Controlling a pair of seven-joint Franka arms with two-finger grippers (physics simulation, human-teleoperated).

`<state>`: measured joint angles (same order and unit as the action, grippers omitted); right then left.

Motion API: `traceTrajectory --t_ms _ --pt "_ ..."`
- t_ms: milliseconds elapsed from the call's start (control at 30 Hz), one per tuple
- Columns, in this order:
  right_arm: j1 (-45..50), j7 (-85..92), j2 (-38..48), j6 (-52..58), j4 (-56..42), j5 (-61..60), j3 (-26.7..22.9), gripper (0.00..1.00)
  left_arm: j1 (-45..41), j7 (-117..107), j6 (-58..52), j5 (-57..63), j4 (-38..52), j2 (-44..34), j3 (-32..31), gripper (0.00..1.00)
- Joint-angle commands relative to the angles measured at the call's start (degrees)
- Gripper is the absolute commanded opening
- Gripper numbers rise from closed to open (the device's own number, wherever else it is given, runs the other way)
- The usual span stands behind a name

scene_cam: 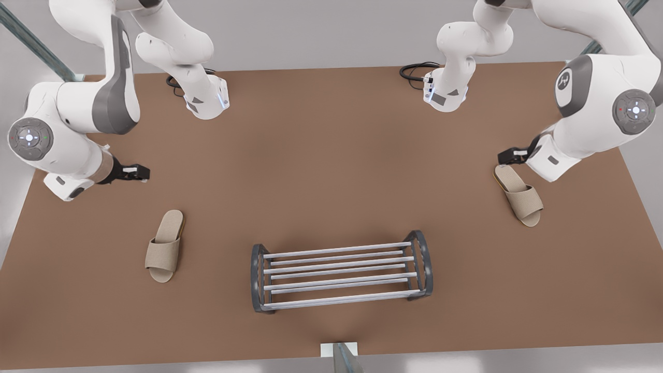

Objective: Place the right shoe on the shoe rack with the right arm, and place the left shoe on the shoe rack with the left arm

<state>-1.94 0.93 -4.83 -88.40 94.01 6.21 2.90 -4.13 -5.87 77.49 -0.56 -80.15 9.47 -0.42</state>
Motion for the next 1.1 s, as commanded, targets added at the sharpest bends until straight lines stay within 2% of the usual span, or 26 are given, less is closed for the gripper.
traceTrajectory --t_ms 0,33,100,133,167,200,233,267,300,333,367,400,433,467,500,567,633,667,700,767,800,900,967,1000,1033,1067 --pt "-2.02 1.01 1.67 -14.36 2.23 0.74 0.18 1.0 0.0 -7.67 2.05 0.03 0.09 0.02 -0.02 1.0" --pt "-2.19 0.57 2.28 -8.98 1.61 0.74 0.71 1.0 0.0 -8.19 2.14 -0.4 0.09 0.2 -0.02 1.0" --pt "-2.99 1.1 0.88 -16.26 4.6 0.65 0.71 1.0 0.09 -8.63 -0.41 -1.72 -4.91 -1.03 1.47 1.0" --pt "-3.16 -5.12 0.44 -20.14 5.22 -4.34 0.62 1.0 0.09 -8.63 8.62 -8.03 -14.57 -5.06 7.26 1.0" --pt "-3.6 -27.79 0.53 -18.38 5.22 -9.19 0.09 1.0 0.09 -7.67 21.37 -17.01 -24.69 -6.66 13.78 1.0" --pt "-3.6 -46.15 0.44 -18.38 5.92 -16.38 -2.27 1.0 0.0 -7.32 32.53 -23.33 -30.49 -6.31 14.13 1.0" --pt "-3.51 -59.28 1.05 -19.35 8.99 -24.31 -5.01 1.0 -0.17 5.76 37.47 -26.24 -35.06 -6.04 16.32 1.0" --pt "-3.16 -58.94 1.75 -27.25 14.87 -32.29 -8.6 1.0 -2.46 18.6 43.08 -32.83 -42.08 -7.35 21.95 1.0" --pt "-2.28 -51.4 3.95 -32.95 23.48 -40.12 -12.12 1.0 -4.12 20.46 59.85 -35.55 -51.4 -9.55 21.52 1.0" --pt "-1.23 -41.82 4.92 -45.0 31.58 -48.64 -12.13 1.0 -5.53 30.97 66.04 -44.51 -55.9 -9.73 22.04 1.0" --pt "1.32 -33.72 5.09 -61.86 37.73 -56.64 -10.2 1.0 -5.53 50.05 65.59 -57.15 -60.29 -9.56 25.2 1.0" --pt "1.85 -29.77 5.97 -78.83 43.27 -65.52 -2.2 1.0 -5.62 65.35 72.34 -74.56 -65.3 -9.56 25.03 1.0" --pt "3.69 -21.34 4.92 -93.07 45.21 -75.18 3.6 1.0 -8.78 75.73 81.85 -93.27 -66.89 -9.99 23.54 1.0" --pt "3.7 -7.1 3.95 -95.03 45.12 -83.8 4.49 1.0 -9.05 90.3 87.83 -113.13 -66.89 -10.52 19.67 1.0" --pt "3.7 0.99 3.95 -95.38 45.12 -86.19 4.57 1.0 -9.05 103.58 88.18 -125.55 -67.06 -10.96 19.67 1.0" --pt "5.72 16.72 1.41 -104.42 44.95 -84.78 6.33 1.0 -9.05 110.99 89.15 -131.61 -70.58 -13.95 20.19 1.0" --pt "6.24 21.31 -2.37 -111.9 44.86 -67.04 8.0 1.0 -9.05 114.68 89.15 -147.95 -71.1 -13.69 18.71 1.0" --pt "6.77 21.84 -5.36 -113.04 44.77 -54.84 8.0 1.0 -9.05 114.77 89.5 -158.34 -71.28 -13.33 11.5 1.0" --pt "6.25 21.84 -7.38 -113.22 44.51 -43.31 7.74 1.0 -9.05 114.77 90.91 -158.87 -71.37 -13.34 9.56 1.0" --pt "6.24 22.1 -11.16 -113.39 43.28 -38.99 7.3 1.0 -8.79 114.77 91.35 -159.05 -73.83 -13.6 9.56 1.0" --pt "6.16 22.01 -12.31 -113.39 43.19 -40.65 5.54 0.96 -7.04 114.94 91.35 -159.05 -74.8 -13.78 9.56 1.0" --pt "5.98 21.75 -13.36 -113.31 43.01 -51.82 5.36 1.0 -5.36 115.03 90.64 -159.22 -74.18 -10.26 8.94 1.0" --pt "2.29 22.36 -20.47 -112.08 33.44 -50.86 5.36 1.0 -5.36 114.94 90.03 -163.52 -74.27 -10.79 8.94 1.0" --pt "0.71 22.28 -21.36 -104.79 29.65 -50.15 5.19 1.0 -4.92 114.94 85.73 -164.41 -74.36 -10.61 9.56 1.0" --pt "0.62 21.66 -21.53 -109.25 30.35 -56.81 5.71 1.0 -3.69 115.29 80.63 -165.02 -74.27 -9.91 9.91 1.0" --pt "0.88 21.48 -21.45 -112.25 31.23 -71.82 10.45 1.0 -3.25 121.87 77.03 -165.11 -74.27 -8.77 13.16 1.0"
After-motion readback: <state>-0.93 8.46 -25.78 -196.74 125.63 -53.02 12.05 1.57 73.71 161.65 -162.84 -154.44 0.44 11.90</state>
